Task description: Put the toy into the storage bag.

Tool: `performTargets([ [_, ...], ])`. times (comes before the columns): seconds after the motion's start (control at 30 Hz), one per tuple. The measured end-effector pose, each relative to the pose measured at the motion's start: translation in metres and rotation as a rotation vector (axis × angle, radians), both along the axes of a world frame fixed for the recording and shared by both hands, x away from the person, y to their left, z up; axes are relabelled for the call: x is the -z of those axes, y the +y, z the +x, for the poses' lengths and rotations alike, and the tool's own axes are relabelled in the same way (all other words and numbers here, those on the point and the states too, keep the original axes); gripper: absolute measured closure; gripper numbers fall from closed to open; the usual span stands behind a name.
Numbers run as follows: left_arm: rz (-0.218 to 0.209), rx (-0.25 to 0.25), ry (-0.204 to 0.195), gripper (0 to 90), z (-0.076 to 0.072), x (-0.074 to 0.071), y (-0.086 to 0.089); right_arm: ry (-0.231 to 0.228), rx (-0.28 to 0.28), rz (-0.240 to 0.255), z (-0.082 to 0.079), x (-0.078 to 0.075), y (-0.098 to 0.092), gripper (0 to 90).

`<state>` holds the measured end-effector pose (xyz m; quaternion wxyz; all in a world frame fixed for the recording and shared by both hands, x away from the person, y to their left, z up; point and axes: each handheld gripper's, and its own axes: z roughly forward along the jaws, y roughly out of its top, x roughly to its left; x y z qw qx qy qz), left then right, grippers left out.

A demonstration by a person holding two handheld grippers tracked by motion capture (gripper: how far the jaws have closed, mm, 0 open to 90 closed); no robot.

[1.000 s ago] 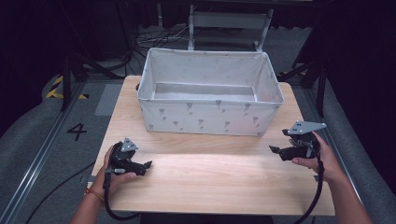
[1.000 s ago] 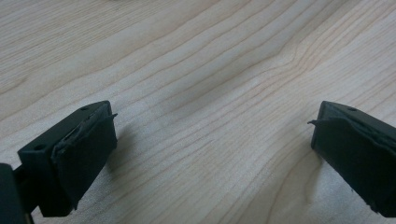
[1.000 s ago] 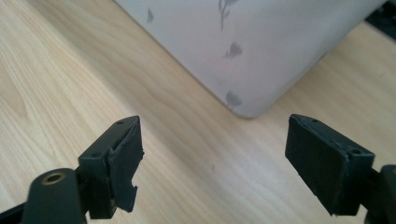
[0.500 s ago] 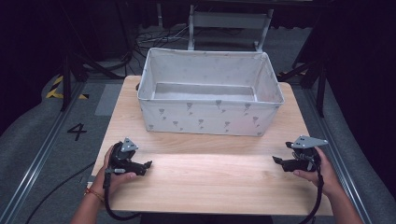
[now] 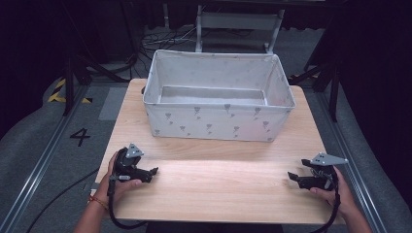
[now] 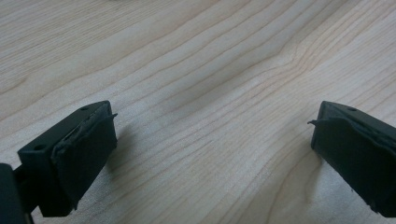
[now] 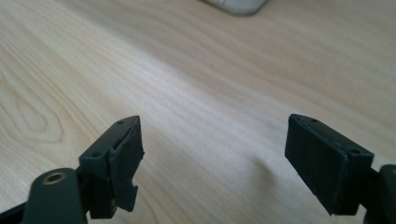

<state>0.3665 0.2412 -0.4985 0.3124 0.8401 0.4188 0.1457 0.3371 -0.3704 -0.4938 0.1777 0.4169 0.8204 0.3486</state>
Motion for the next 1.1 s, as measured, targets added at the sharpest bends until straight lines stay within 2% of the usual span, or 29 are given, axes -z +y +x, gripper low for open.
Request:
performTargets([
  [0.07, 0.0, -0.001, 0.001, 0.5, -0.0001, 0.0, 0.0, 0.006, 0.005, -0.005, -0.002, 0.0062, 0.0001, 18.0],
  [0.1, 0.0, -0.001, 0.001, 0.5, -0.0001, 0.0, 0.0, 0.0, 0.013, 0.024, -0.0032, 0.0103, -0.0007, 16.5],
  [1.1, -0.005, 0.001, 0.001, 0.2, 0.0003, 0.0003, 0.0001, 0.002, 0.039, 0.018, -0.003, 0.0104, -0.0006, 14.8],
])
